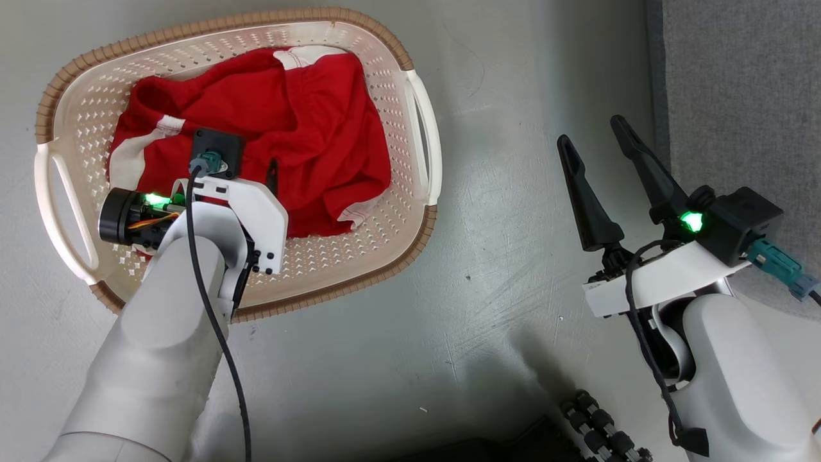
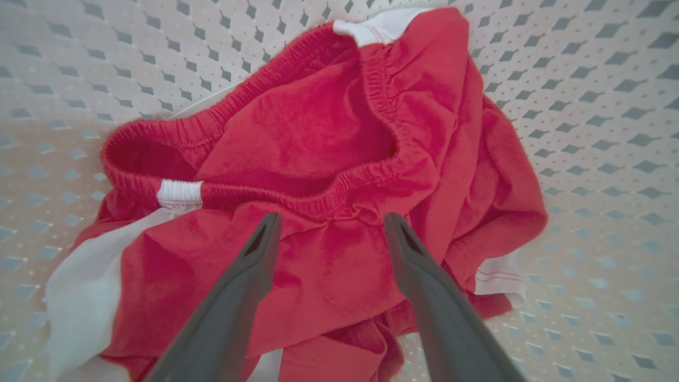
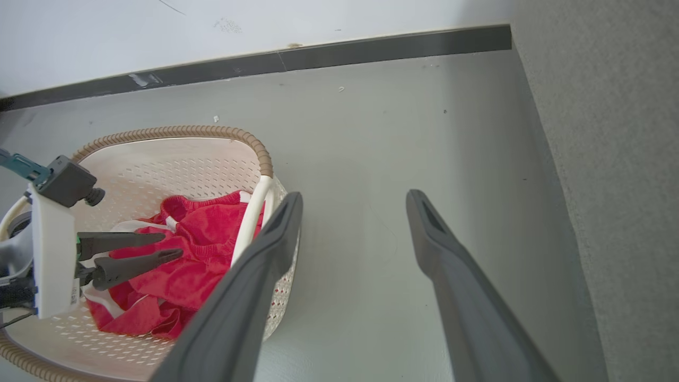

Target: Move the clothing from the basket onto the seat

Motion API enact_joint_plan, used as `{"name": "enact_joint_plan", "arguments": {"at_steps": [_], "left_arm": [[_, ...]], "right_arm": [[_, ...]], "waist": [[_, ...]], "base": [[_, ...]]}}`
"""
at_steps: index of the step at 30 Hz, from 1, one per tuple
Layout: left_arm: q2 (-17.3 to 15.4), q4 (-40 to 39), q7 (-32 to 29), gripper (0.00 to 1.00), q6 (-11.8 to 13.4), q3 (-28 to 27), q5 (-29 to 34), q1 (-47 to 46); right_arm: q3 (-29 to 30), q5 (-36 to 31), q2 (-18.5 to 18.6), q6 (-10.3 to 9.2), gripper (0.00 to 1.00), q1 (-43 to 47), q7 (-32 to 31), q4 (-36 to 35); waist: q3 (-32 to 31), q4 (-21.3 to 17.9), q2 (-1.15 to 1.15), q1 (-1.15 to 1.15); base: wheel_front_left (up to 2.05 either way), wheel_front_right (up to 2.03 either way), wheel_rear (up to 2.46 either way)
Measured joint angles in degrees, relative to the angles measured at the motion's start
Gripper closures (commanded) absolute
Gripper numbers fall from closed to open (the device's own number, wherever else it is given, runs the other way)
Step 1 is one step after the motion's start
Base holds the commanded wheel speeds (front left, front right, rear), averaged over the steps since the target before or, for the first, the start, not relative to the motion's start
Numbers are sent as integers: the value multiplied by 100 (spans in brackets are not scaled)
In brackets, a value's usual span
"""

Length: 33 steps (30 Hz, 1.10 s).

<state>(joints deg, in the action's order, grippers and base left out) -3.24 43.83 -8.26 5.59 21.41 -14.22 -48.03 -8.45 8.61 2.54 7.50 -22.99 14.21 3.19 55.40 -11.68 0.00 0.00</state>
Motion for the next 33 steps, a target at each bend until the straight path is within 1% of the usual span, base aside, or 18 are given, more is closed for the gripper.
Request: {"name": "enact_joint_plan", "arguments": {"at_steps": [7,10,23,33], "left_arm": [[45,234,-138,0,-129,46,-110,-35],[96,342,-337,0,-242,42,-342,-41],[110,553,-479,0,-220,79,-349,-78],[112,714,-480,0,-196,78,-442,-87]], "right_arm": [[1,10,0,0,0,-18,0,4],[1,52,0,0,0,-19,1,8],[-24,148,0,0,0,-58,10,-2],[-52,210,0,0,0,-71,16,-20]], "waist": [[-5,-2,0,0],[-9,-6,0,0],[19,-59,0,0],[45,-110,0,0]], "base": [[0,0,0],[0,0,0],[0,0,0],[0,0,0]]}}
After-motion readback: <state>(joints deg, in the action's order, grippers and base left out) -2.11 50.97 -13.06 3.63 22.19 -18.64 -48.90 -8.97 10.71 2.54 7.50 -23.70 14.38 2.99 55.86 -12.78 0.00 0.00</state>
